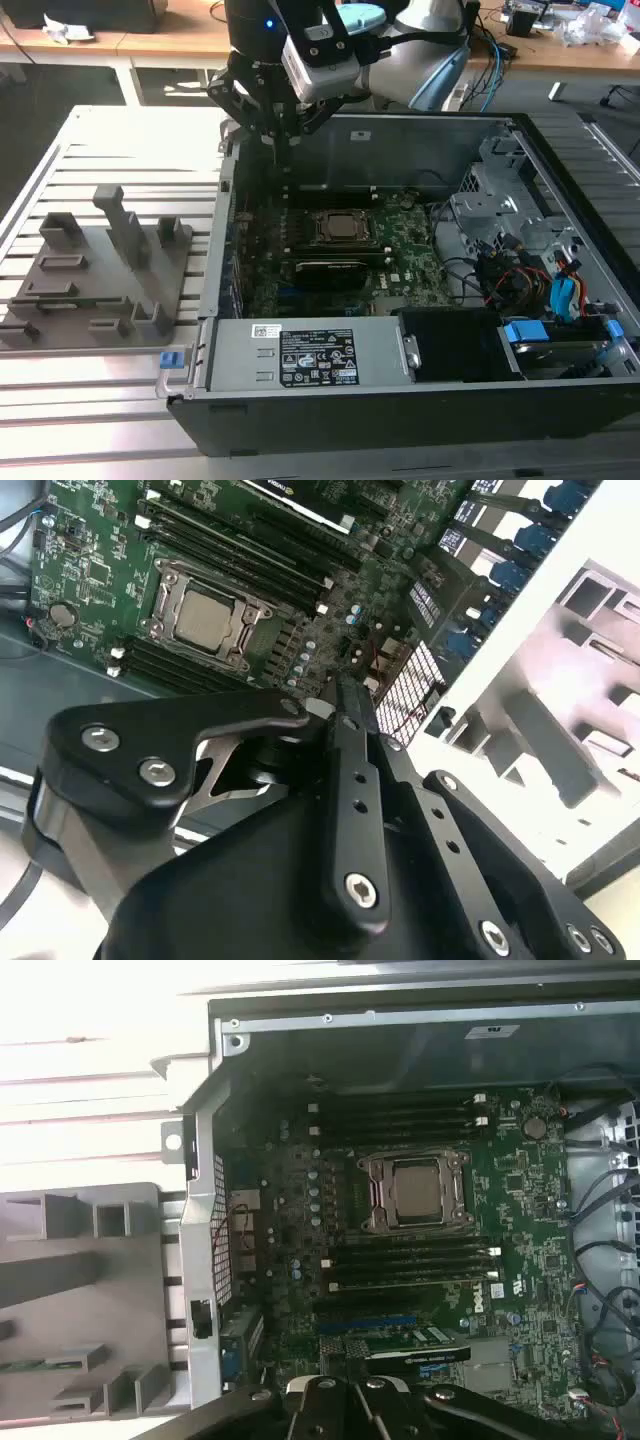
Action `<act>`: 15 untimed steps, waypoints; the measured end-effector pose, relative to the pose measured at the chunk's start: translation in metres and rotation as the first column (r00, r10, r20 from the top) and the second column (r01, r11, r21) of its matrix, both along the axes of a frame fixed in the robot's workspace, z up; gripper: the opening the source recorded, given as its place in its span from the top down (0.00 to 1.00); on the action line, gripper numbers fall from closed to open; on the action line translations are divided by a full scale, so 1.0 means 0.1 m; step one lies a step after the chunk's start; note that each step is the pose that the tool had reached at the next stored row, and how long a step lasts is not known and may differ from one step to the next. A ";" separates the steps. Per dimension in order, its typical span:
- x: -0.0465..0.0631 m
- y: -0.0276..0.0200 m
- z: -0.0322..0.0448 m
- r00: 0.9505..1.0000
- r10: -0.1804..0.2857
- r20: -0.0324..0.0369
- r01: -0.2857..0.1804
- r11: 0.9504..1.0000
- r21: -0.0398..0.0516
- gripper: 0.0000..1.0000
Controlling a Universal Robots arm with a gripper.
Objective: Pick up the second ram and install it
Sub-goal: 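Reach for the second ram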
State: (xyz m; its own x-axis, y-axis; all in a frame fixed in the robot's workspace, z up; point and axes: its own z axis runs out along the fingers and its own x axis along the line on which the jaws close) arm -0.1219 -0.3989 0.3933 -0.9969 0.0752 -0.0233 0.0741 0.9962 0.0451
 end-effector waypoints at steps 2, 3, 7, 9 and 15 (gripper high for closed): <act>0.00 0.000 0.000 1.000 0.000 0.000 0.000 1.000 0.000 0.89; 0.00 0.000 0.000 1.000 0.000 0.000 0.000 1.000 0.000 0.89; -0.18 0.000 0.000 1.000 0.000 0.000 0.000 1.000 -0.001 0.89; -0.27 0.000 -0.001 1.000 0.000 0.000 0.000 1.000 0.000 0.89; -0.59 0.000 -0.001 1.000 0.000 0.000 0.000 1.000 -0.001 0.89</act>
State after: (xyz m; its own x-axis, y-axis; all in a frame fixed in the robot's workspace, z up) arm -0.1809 -0.3988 0.3932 -0.9969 0.0754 -0.0235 0.0743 0.9962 0.0445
